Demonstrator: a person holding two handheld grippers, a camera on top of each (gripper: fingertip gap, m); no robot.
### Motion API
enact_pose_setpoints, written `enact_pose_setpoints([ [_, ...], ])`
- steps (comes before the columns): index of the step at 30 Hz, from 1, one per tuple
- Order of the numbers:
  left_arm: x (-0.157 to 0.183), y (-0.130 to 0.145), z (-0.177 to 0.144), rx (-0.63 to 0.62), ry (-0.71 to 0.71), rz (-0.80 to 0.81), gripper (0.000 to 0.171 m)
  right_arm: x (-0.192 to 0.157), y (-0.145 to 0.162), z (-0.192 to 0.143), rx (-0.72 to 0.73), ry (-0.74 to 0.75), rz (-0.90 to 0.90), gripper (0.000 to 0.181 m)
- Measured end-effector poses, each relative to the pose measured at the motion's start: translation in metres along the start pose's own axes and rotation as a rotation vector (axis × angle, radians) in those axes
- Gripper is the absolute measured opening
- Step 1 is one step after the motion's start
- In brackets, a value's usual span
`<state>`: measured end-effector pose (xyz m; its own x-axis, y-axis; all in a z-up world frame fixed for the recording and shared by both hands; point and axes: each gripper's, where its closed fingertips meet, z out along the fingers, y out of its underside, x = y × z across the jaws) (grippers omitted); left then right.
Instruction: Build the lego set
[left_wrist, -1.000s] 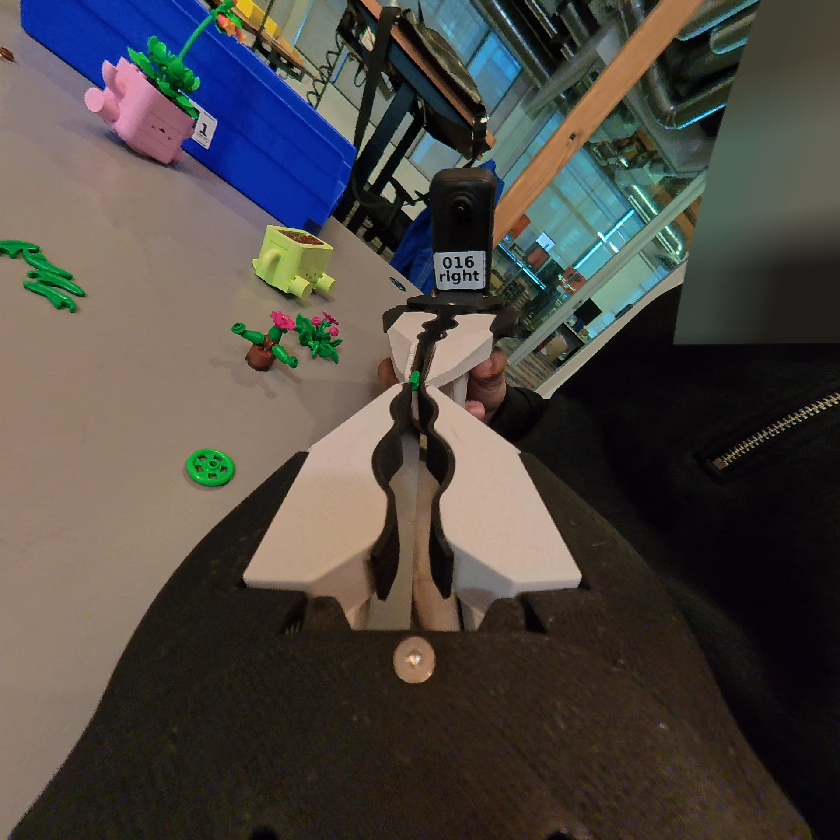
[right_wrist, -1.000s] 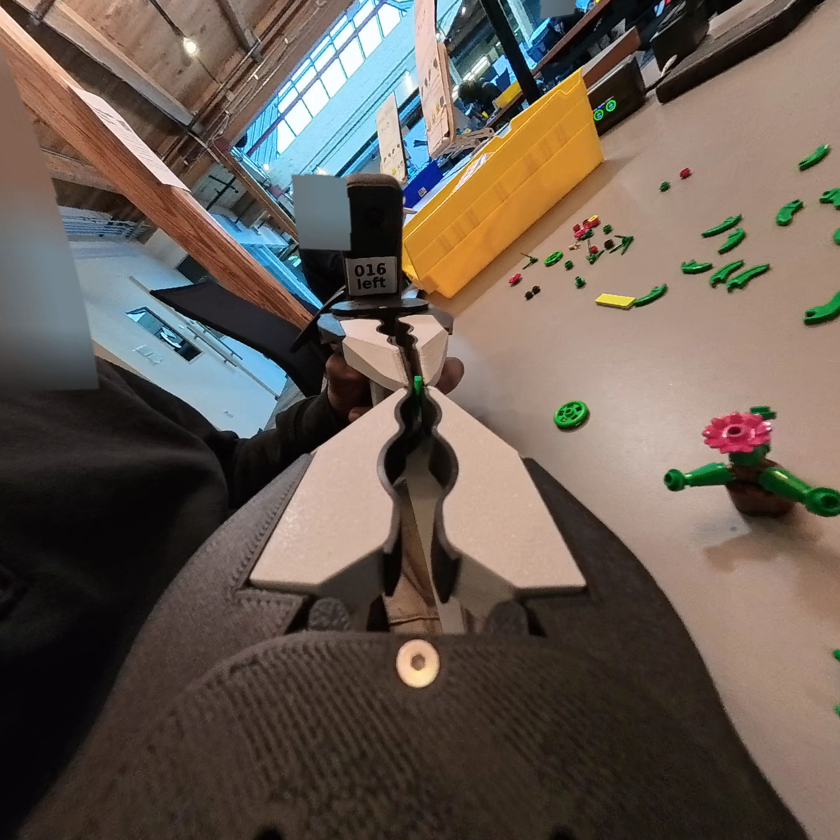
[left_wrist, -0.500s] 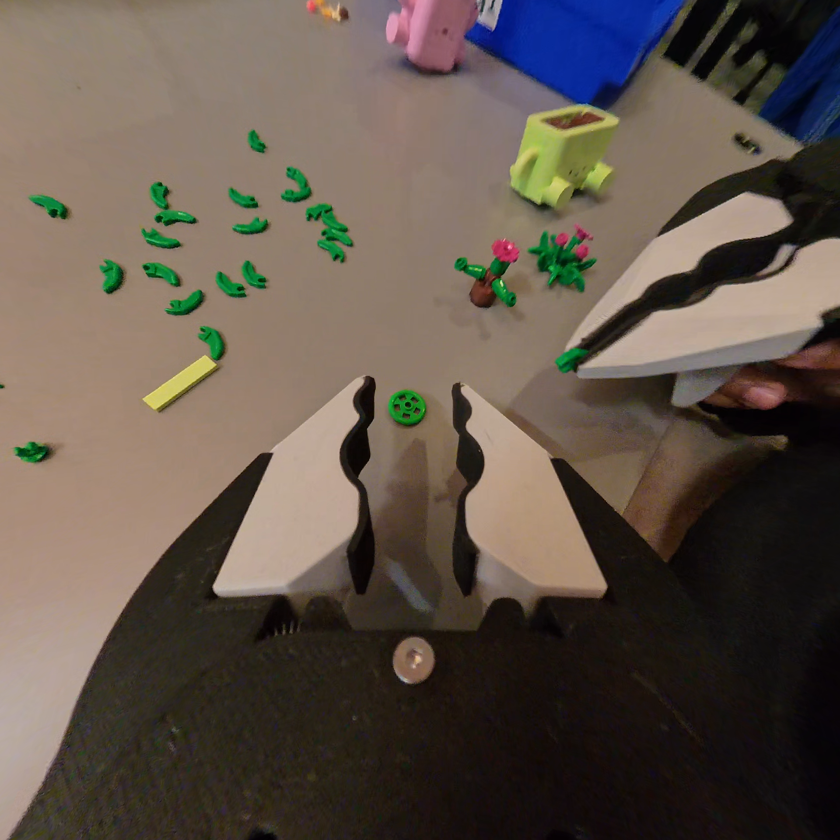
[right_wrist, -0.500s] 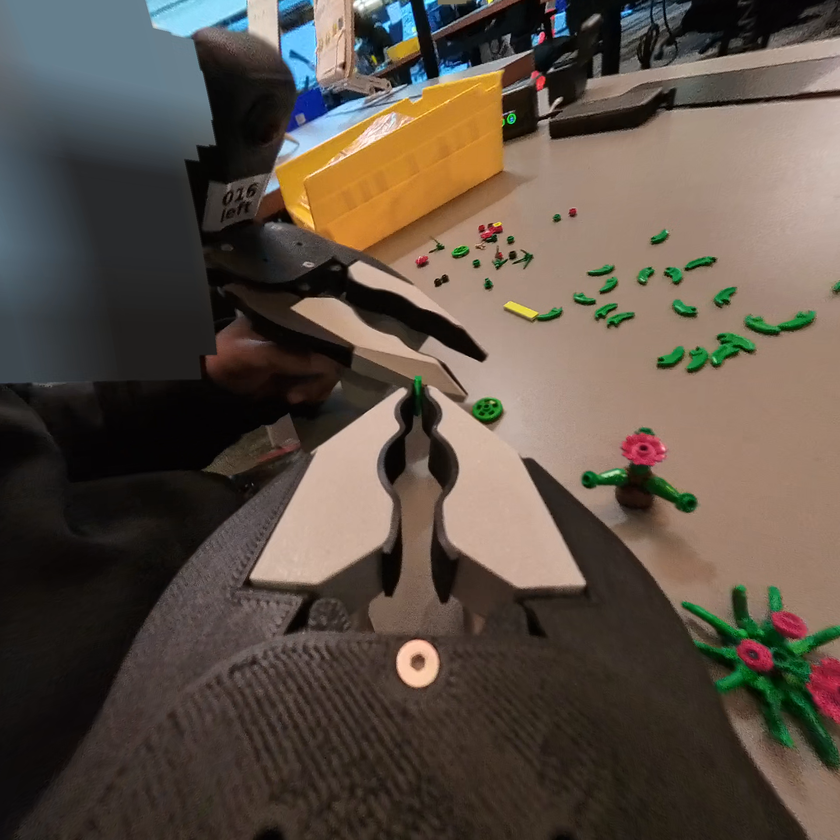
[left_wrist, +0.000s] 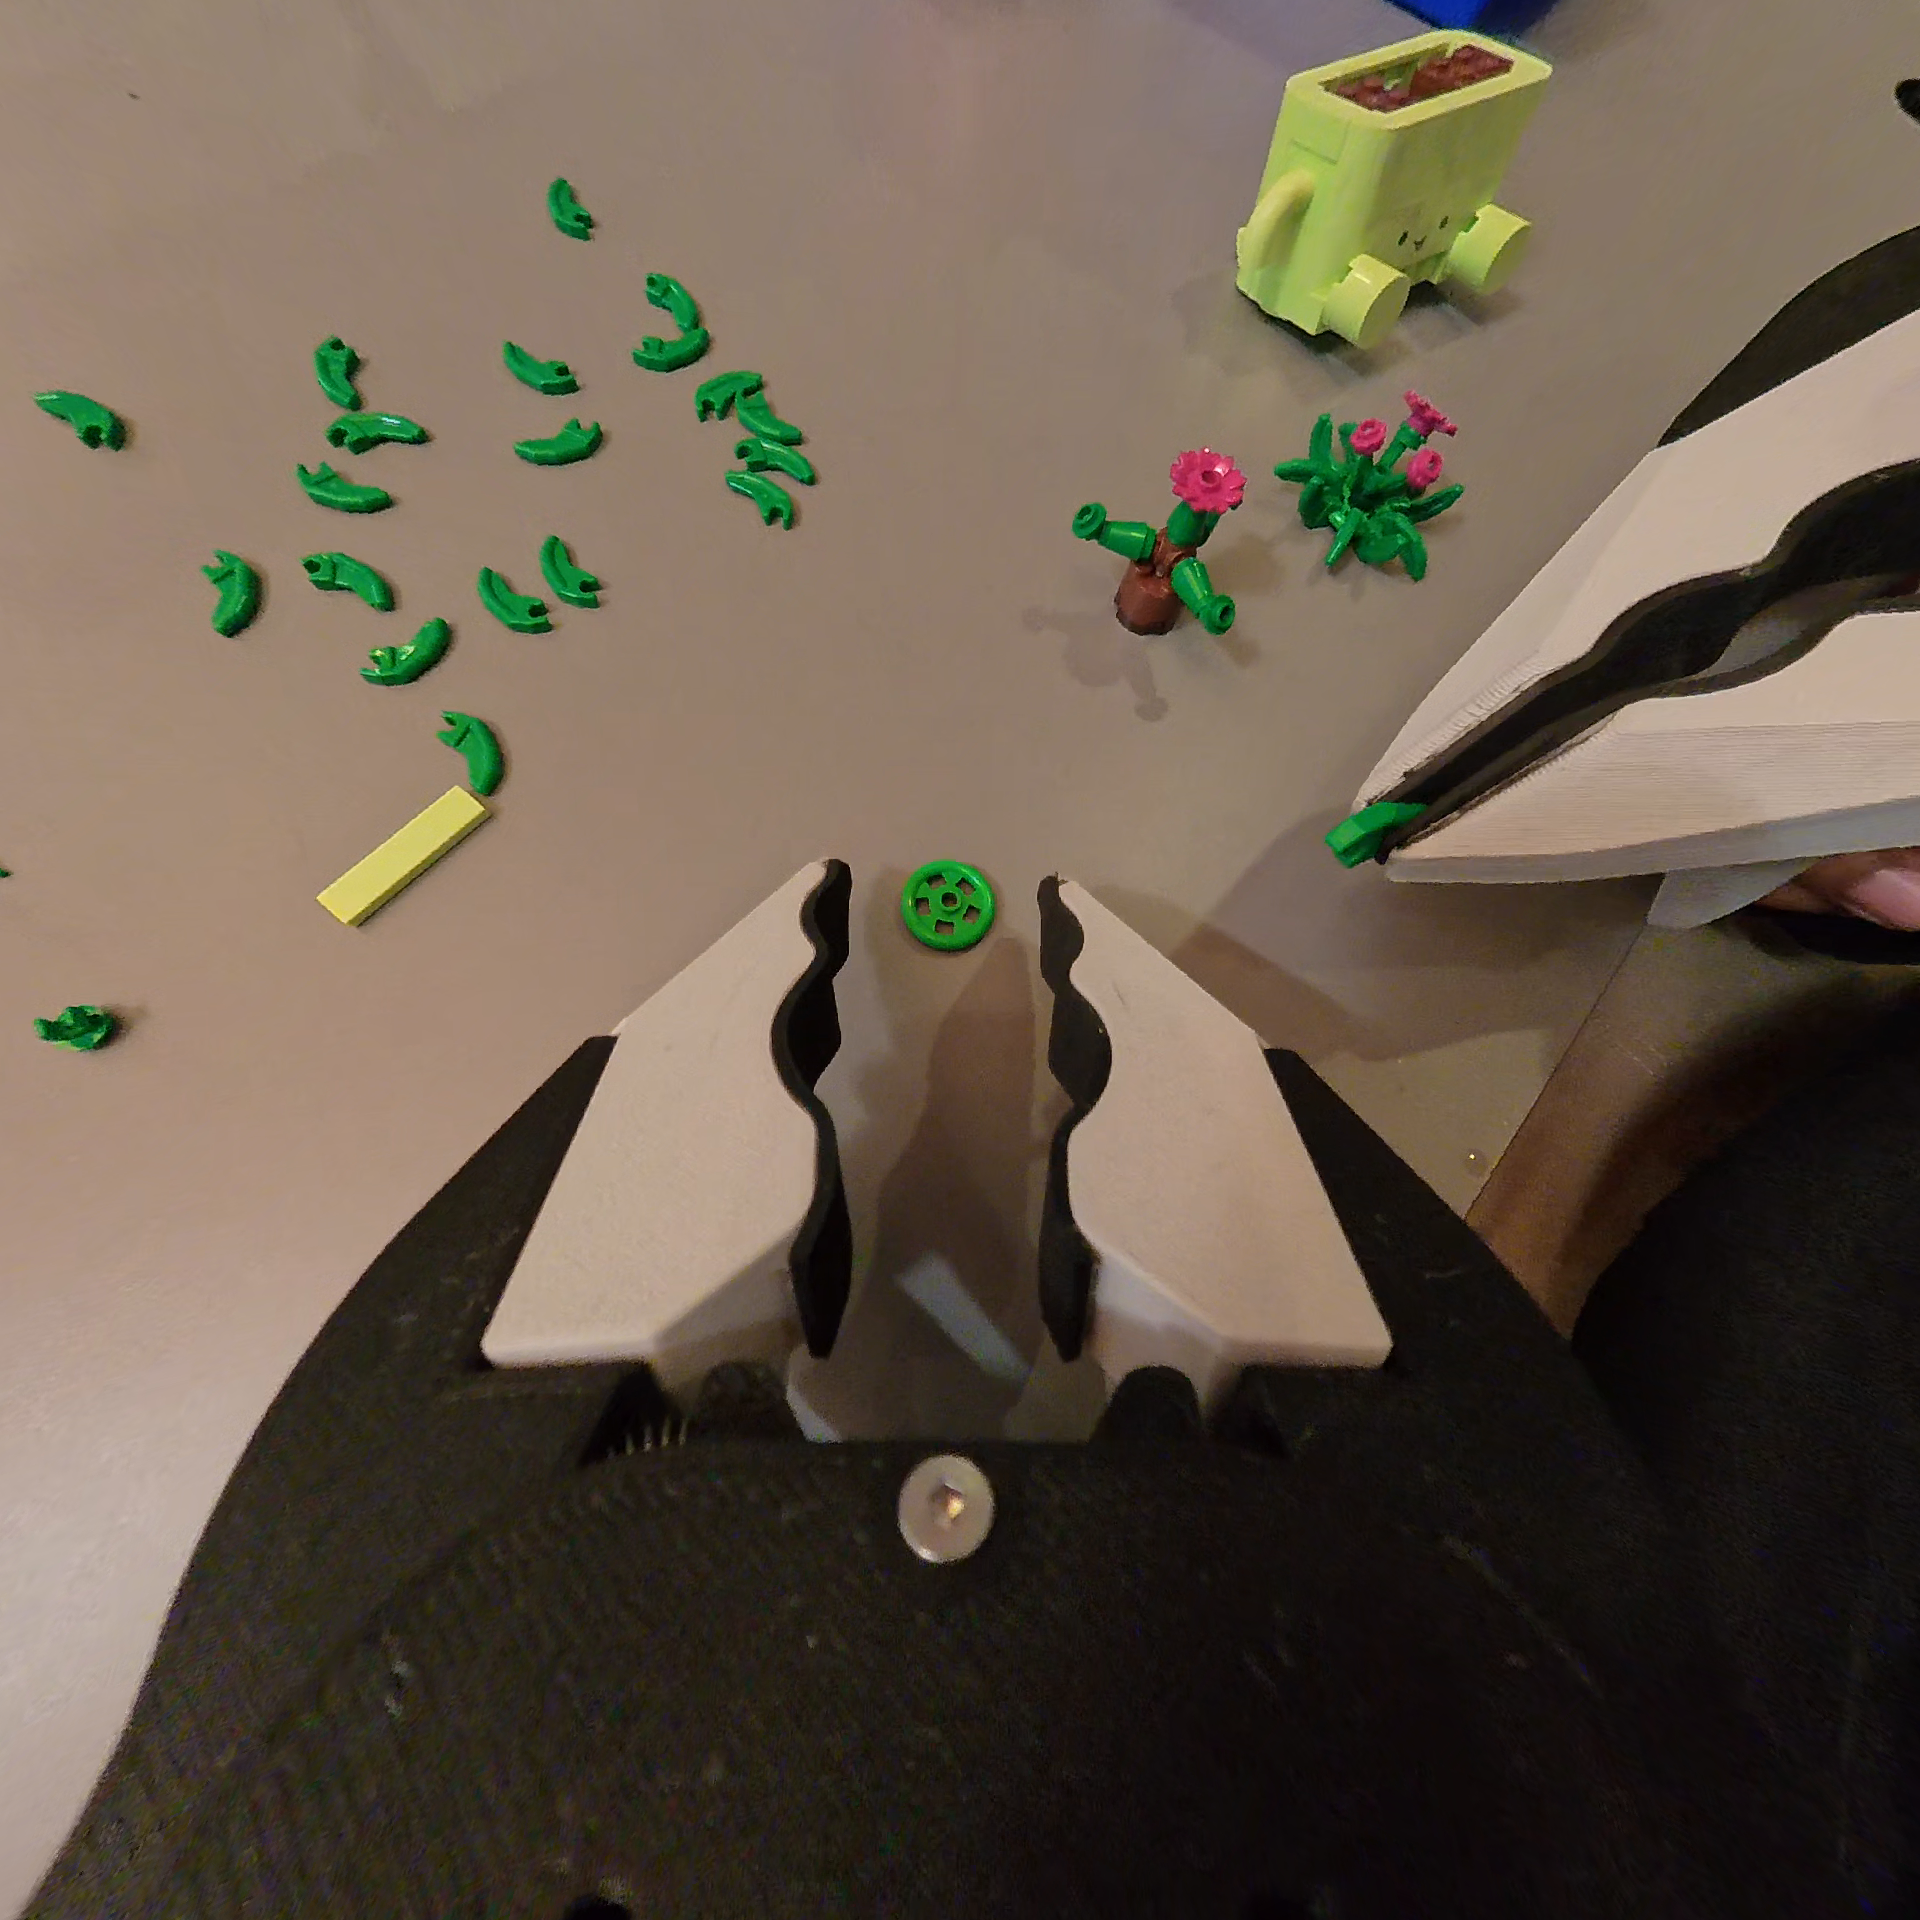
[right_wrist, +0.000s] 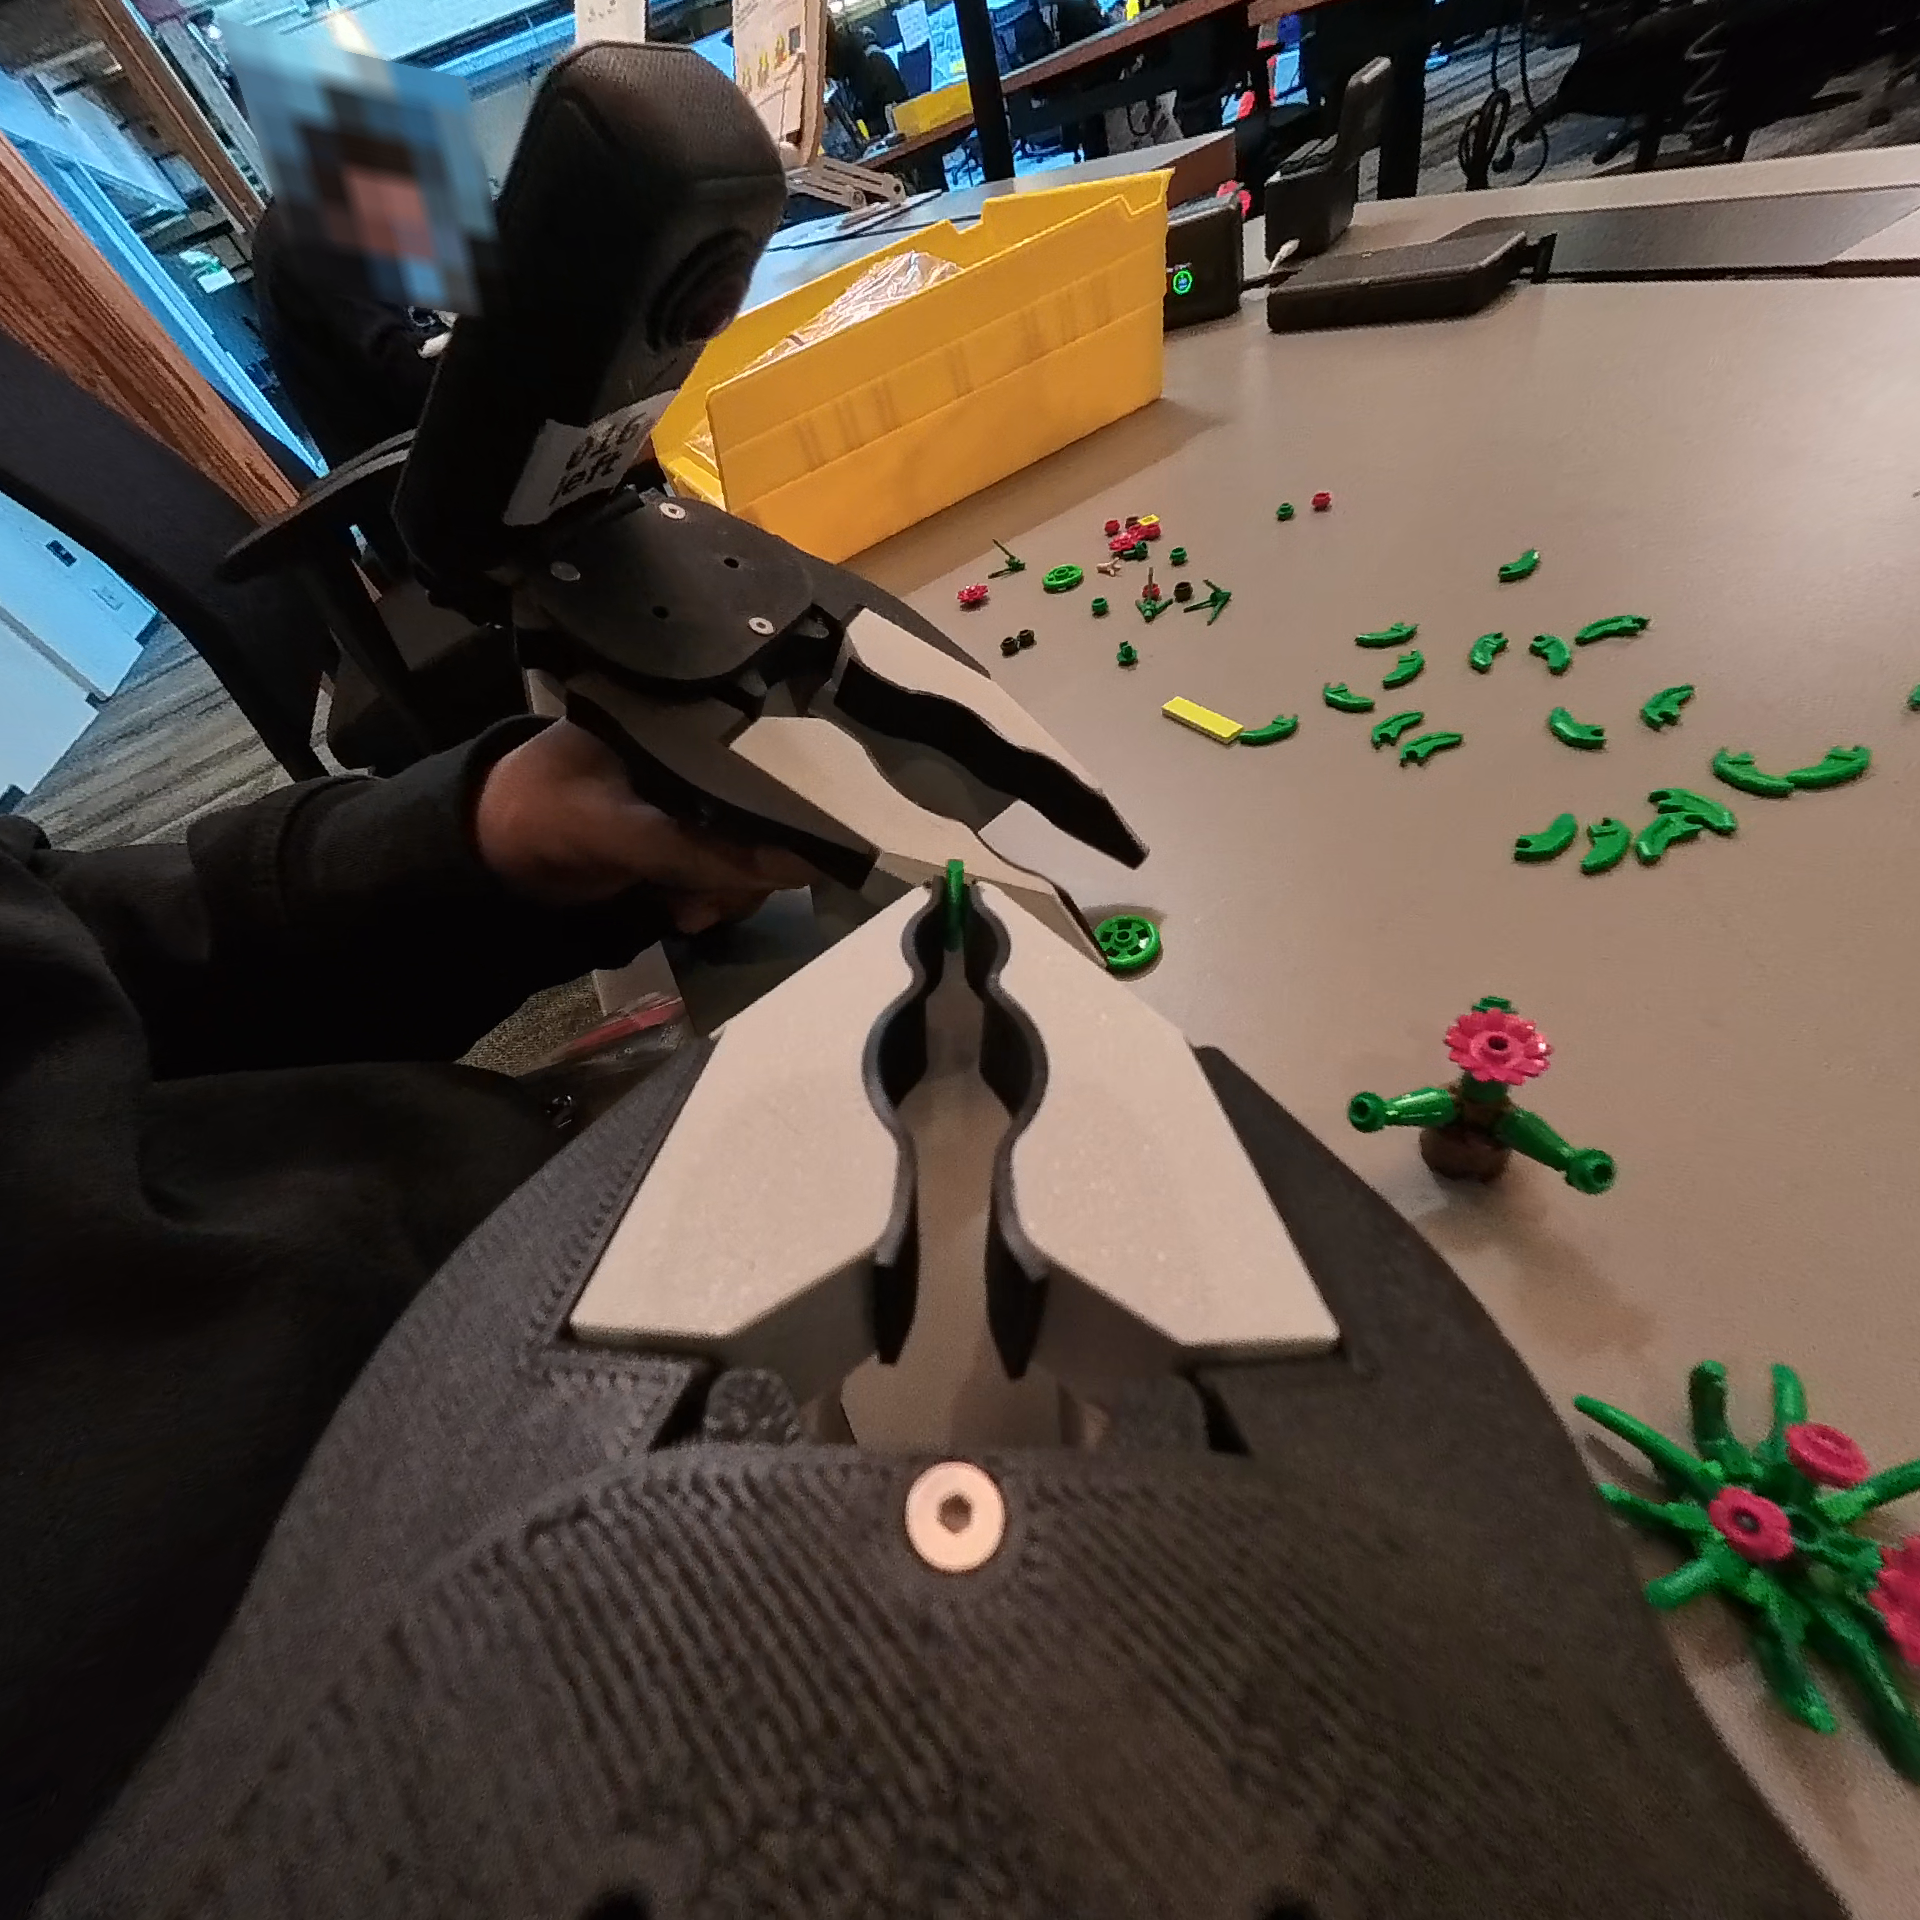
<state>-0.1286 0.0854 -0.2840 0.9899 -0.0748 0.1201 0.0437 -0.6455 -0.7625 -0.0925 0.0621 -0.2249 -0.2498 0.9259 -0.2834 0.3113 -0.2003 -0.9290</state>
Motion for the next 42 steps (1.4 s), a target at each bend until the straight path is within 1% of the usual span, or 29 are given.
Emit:
enact_pose_setpoints([
  [9,-0.001,0.001,0.001,-0.011,-0.001,-0.005,0.032,0.001,-0.001,-0.001,0.015,-0.006,0.03,0.001],
  [14,0.001,0.004,0.004,-0.036,-0.017,0.029,0.03,0.003,-0.001,-0.001,0.02,-0.001,0.042,0.0],
  [18,0.003,0.009,0.007,-0.07,-0.028,0.062,0.024,0.004,-0.002,-0.001,0.022,0.004,0.05,0.001],
  [23,0.005,0.009,0.006,-0.071,-0.016,0.071,0.017,0.008,-0.002,-0.002,0.025,0.014,0.072,0.0],
  [24,0.006,0.009,0.006,-0.071,-0.011,0.072,0.017,0.01,-0.001,-0.003,0.014,0.025,0.075,0.001],
  [26,0.016,0.011,0.006,-0.077,0.046,0.105,0.017,0.016,0.005,-0.004,-0.032,0.052,0.071,0.0],
  [27,0.023,0.012,0.006,-0.082,0.081,0.141,0.017,0.019,0.01,-0.005,-0.068,0.06,0.071,0.001],
  [29,0.035,0.015,0.006,-0.089,0.107,0.23,0.018,0.025,0.02,-0.007,-0.136,0.072,0.073,0.001],
  [32,0.049,0.019,0.006,-0.094,0.139,0.332,0.019,0.035,0.036,-0.012,-0.257,0.123,0.012,0.001],
  [35,0.054,0.02,0.005,-0.096,0.166,0.356,0.019,0.036,0.051,-0.016,-0.347,0.154,-0.092,0.001],
  [37,0.056,0.021,0.005,-0.096,0.178,0.357,0.019,0.033,0.057,-0.016,-0.378,0.153,-0.133,0.001],
  [42,0.058,0.022,0.004,-0.098,0.185,0.369,0.019,0.028,0.064,-0.014,-0.423,0.108,-0.137,0.001],
])
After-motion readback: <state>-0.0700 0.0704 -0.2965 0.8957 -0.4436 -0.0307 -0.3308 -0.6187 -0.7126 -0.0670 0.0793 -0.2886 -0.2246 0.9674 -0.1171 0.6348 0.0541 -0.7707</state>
